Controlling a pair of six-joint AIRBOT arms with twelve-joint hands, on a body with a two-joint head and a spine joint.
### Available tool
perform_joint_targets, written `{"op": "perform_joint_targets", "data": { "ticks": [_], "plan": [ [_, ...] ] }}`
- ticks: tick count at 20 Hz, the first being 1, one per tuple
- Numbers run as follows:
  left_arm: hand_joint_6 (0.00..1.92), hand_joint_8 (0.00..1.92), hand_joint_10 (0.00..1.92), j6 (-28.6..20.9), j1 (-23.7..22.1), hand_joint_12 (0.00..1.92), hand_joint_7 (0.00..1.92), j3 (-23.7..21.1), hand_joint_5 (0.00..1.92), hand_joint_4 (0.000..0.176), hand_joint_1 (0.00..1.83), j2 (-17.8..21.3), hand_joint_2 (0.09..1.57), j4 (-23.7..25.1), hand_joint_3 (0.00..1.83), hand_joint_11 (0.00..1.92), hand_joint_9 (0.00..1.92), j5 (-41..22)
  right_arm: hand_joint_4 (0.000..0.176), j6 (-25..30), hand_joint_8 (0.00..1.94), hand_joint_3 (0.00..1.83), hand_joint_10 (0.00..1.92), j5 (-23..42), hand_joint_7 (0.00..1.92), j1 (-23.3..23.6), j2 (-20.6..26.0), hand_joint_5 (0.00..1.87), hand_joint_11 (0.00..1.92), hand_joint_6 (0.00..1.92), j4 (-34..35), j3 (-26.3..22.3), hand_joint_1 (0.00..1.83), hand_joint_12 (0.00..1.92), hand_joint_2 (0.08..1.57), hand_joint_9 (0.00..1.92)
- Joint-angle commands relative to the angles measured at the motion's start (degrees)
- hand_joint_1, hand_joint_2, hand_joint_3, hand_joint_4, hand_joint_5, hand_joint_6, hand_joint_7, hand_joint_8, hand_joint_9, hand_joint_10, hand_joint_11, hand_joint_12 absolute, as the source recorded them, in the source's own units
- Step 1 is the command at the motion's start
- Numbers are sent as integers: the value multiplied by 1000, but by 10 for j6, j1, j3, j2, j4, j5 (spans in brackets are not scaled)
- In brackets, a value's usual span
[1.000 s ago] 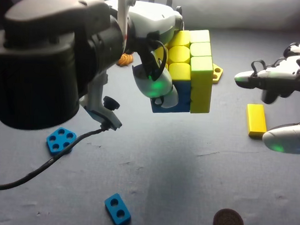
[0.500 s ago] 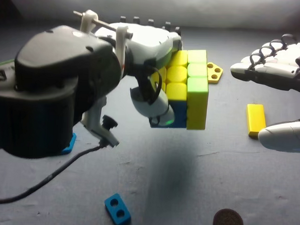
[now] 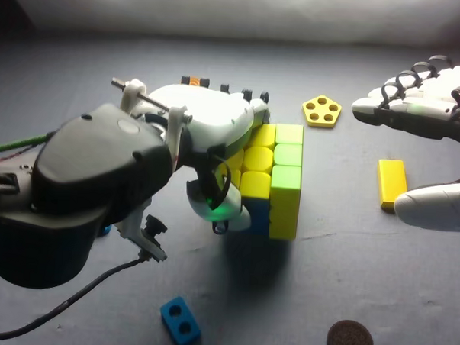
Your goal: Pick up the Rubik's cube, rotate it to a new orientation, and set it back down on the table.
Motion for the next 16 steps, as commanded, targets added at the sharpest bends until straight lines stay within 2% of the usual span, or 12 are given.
{"op": "perform_joint_targets", "data": {
  "ticks": [1,4,5,6,8,9,11,12,13,14,15,16],
  "plan": [
    [1616,1789,1921,-13,-2,1921,552,2,545,4,1058,-1,1372,51,0,427,491,-17,0,0,2,0,5,64,4,5,1,3,0,1,5,-2,39,112,1226,24],
    [1601,1807,1921,-44,16,1921,541,10,549,0,1057,-10,1374,89,0,409,464,-17,0,0,3,0,8,64,20,4,1,6,0,2,5,-2,60,170,1218,37],
    [1583,1788,1921,-49,21,1921,554,11,564,0,1067,-12,1366,94,0,412,473,-18,0,0,2,0,6,64,20,4,1,3,0,0,5,-2,69,173,1218,34],
    [1595,1777,1921,-51,24,1921,546,12,572,8,1065,-13,1365,98,0,410,466,-18,0,0,2,0,4,64,16,4,1,0,0,0,5,-2,63,101,1221,30],
    [1584,1788,1921,-57,29,1921,549,12,567,0,1066,-14,1366,104,0,401,461,-21,0,0,4,0,7,64,20,4,0,0,0,0,5,-3,64,85,1220,38],
    [1624,1770,1921,-57,31,1921,560,12,535,7,1057,-15,1371,105,0,417,461,-21,0,0,1,0,7,64,19,3,0,2,0,0,5,-3,49,130,1218,40],
    [1530,1688,1913,-59,34,1921,611,11,601,9,1088,-15,1335,105,0,412,466,-23,0,0,3,0,5,64,23,3,0,9,0,3,5,-3,76,79,1217,39],
    [1575,1760,1873,-61,36,1921,586,10,526,0,1068,-14,1362,105,2,370,390,-27,0,0,1,0,3,64,17,3,0,1,0,0,5,-3,93,26,1218,36],
    [1593,1684,1770,-61,38,1907,335,9,559,0,966,-14,1347,104,0,309,323,-31,0,0,0,0,2,64,16,2,0,0,0,0,5,-3,88,6,1219,35],
    [1593,1684,1770,-61,39,1907,335,7,559,0,966,-14,1347,104,0,309,323,-35,0,0,0,0,2,64,16,2,0,0,0,0,5,-3,88,6,1219,35],
    [848,1194,1479,-61,40,1752,271,7,300,0,875,-14,1234,104,0,204,262,-37,0,0,2,1,4,64,20,2,0,2,1,1,5,-3,88,1,1220,39],
    [507,689,1149,-61,42,1602,342,6,278,0,792,-14,1166,104,0,104,277,-37,0,1,10,1,10,63,41,2,0,19,15,8,5,-3,92,8,1220,55]
  ]
}}
